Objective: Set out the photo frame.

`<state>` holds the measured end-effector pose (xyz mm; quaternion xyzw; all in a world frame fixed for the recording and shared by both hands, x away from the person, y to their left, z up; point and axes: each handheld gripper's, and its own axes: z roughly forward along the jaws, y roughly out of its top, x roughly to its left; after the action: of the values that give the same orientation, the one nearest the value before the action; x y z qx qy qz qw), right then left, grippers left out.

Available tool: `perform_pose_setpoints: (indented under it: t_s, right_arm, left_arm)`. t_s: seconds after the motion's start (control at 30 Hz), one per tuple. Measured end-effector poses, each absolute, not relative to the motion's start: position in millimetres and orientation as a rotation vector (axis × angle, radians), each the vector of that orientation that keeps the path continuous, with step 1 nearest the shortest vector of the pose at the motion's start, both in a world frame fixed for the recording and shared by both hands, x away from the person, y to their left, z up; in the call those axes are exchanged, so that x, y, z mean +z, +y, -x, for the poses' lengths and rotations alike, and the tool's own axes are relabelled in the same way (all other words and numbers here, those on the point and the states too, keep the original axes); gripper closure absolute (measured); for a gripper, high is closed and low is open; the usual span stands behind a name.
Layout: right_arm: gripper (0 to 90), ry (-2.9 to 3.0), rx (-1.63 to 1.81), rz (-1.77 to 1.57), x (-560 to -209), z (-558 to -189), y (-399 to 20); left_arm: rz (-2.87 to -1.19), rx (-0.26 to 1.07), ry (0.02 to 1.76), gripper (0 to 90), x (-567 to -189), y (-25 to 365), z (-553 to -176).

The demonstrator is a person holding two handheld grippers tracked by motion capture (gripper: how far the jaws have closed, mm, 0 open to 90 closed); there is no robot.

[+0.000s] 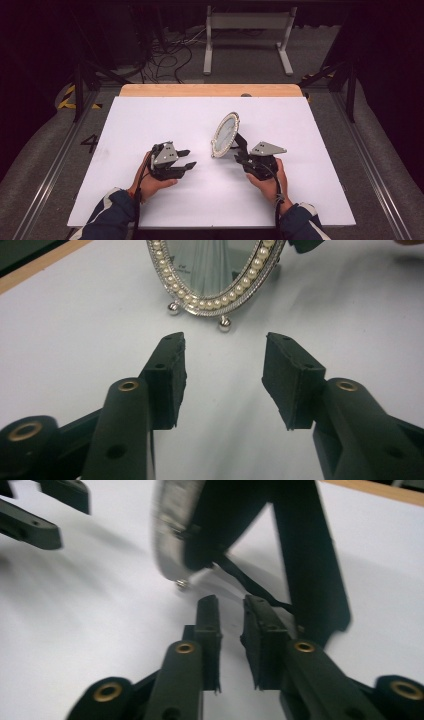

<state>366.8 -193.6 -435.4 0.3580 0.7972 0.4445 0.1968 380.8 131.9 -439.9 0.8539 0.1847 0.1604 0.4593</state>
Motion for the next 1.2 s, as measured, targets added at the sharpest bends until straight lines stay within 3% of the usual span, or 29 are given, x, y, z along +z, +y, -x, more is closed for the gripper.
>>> perform_pose_setpoints:
  t_s: [0.03, 0.1, 0.37, 0.77, 1.2]
  right_arm:
    - [74.8, 2.232, 1.245, -1.002, -435.4, -366.8, -193.6]
    - [63.9, 2.227, 1.297, -1.003, -432.2, -362.6, -186.6]
    - [50.7, 2.194, 1.336, -1.023, -425.4, -363.4, -170.6]
    - [48.7, 2.131, 1.357, -1.116, -422.3, -378.5, -151.9]
    - [54.3, 2.076, 1.404, -1.242, -431.5, -397.9, -144.9]
  left_arm:
    - [-2.095, 0.397, 0.464, 50.2, -440.5, 135.1, -379.4]
    - [-2.092, 0.403, 0.499, 41.8, -442.3, 141.7, -374.8]
    - [-2.145, 0.402, 0.565, 26.5, -452.1, 154.3, -362.2]
    - [-2.157, 0.4, 0.575, 24.1, -455.4, 154.5, -360.0]
    - [-2.188, 0.379, 0.554, 25.7, -458.9, 147.0, -356.4]
